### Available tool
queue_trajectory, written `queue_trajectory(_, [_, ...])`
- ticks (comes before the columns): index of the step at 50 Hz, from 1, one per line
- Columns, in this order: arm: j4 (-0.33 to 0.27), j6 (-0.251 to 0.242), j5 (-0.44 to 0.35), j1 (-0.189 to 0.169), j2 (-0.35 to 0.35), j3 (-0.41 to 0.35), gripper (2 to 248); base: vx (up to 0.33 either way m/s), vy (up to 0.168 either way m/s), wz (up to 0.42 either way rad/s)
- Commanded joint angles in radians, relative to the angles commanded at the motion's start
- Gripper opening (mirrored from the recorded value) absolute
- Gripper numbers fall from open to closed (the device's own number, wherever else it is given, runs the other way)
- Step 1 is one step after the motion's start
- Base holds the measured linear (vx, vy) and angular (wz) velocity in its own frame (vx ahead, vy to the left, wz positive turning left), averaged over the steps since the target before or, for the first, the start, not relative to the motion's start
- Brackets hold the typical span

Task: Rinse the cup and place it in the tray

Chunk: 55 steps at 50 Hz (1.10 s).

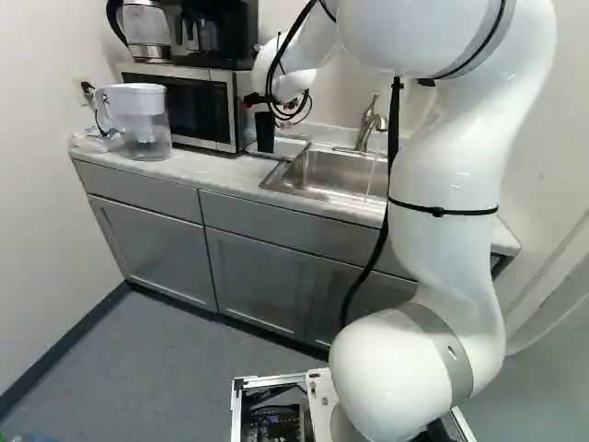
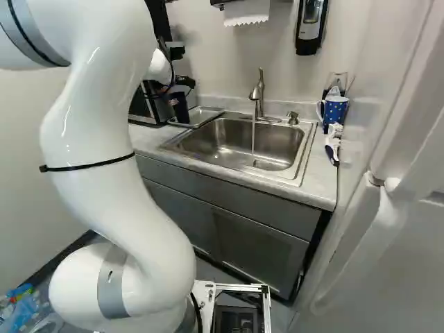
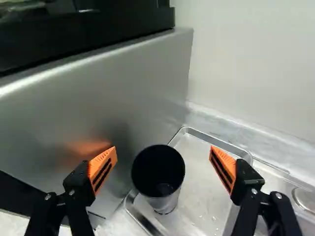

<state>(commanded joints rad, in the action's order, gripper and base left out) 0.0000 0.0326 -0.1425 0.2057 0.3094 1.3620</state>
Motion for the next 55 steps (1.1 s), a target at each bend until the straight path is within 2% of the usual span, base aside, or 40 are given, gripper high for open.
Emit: queue_trajectory(55, [0.000,0.000,0.000,-0.131,-0.192,-0.098,247,0.000,0.000,0.000])
